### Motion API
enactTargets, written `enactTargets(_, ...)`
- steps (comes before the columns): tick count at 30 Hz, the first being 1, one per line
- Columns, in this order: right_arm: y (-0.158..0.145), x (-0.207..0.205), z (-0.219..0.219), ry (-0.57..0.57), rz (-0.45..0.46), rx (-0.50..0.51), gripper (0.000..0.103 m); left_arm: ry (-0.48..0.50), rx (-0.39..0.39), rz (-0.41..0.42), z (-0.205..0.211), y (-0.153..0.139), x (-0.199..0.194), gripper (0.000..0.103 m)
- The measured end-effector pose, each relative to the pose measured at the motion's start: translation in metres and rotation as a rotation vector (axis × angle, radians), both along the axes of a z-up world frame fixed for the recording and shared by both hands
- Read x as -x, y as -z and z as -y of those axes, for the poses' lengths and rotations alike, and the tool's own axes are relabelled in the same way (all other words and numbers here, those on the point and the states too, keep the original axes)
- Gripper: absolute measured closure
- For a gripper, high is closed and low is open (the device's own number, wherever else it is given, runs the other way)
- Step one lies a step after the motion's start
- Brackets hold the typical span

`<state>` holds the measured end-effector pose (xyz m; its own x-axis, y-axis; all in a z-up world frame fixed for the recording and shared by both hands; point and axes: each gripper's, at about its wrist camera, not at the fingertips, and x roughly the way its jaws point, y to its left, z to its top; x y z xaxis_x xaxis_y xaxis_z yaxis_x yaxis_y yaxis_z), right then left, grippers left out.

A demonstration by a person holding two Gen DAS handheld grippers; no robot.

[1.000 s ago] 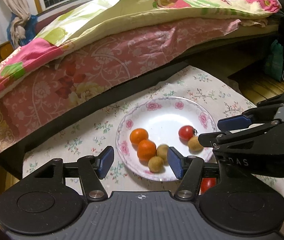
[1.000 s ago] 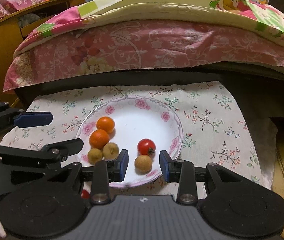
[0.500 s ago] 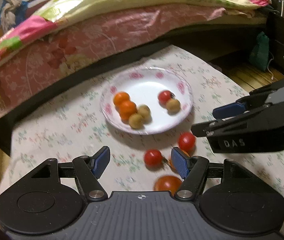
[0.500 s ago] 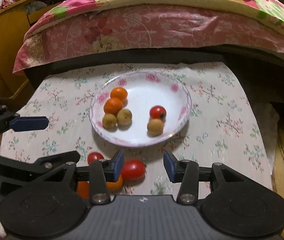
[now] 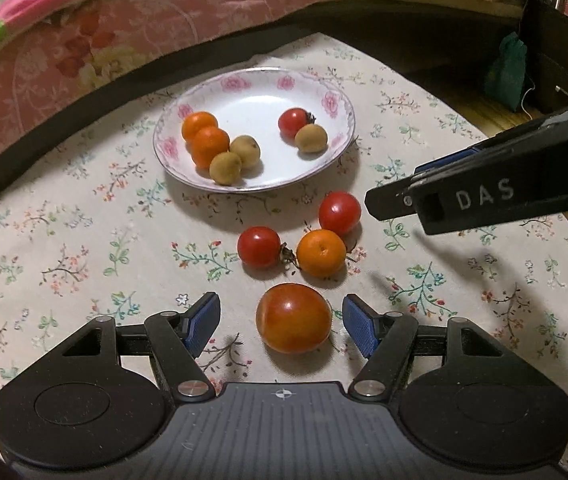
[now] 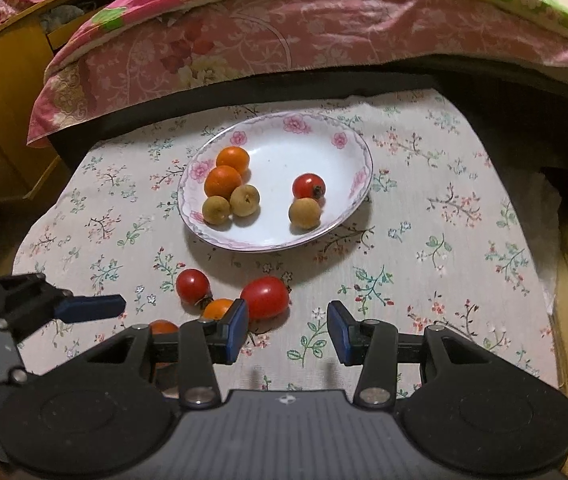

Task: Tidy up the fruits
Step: 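Move both open grippers back toward the tomatoes on the cloth, then grasp the large red tomato with the left gripper while the right grasps a cherry tomato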

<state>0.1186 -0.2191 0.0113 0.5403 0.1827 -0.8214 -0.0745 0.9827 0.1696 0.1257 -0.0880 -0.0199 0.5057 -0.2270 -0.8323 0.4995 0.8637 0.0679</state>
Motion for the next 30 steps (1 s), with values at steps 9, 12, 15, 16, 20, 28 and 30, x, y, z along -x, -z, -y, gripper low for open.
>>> enactTargets(9, 0.01, -0.018, 0.009, 0.043, -0.043, -0.052, 0.06, 0.014, 0.017, -0.032, 0.0, 0.013, -0.008, 0.043)
enactTargets(12, 0.016, -0.023, 0.011, 0.058, -0.062, -0.07, 0.06, 0.032, 0.025, -0.032, 0.001, 0.012, -0.005, 0.051)
enactTargets(15, 0.023, -0.028, 0.009, 0.057, -0.077, -0.081, 0.06, 0.034, 0.034, -0.039, -0.001, 0.012, -0.005, 0.051)
enactTargets(16, 0.025, -0.029, 0.008, 0.058, -0.079, -0.084, 0.06, 0.03, 0.041, -0.043, -0.003, 0.012, -0.005, 0.051)
enactTargets(20, 0.027, -0.038, 0.005, 0.066, -0.082, -0.126, 0.06, 0.025, 0.055, -0.052, -0.005, 0.011, -0.006, 0.05)
enactTargets(28, 0.039, -0.046, -0.007, 0.05, -0.119, -0.165, 0.061, 0.026, 0.061, -0.063, -0.004, 0.015, -0.009, 0.048)
enactTargets(30, 0.042, -0.048, -0.007, 0.047, -0.126, -0.178, 0.062, 0.023, 0.064, -0.066, -0.004, 0.015, -0.009, 0.047)
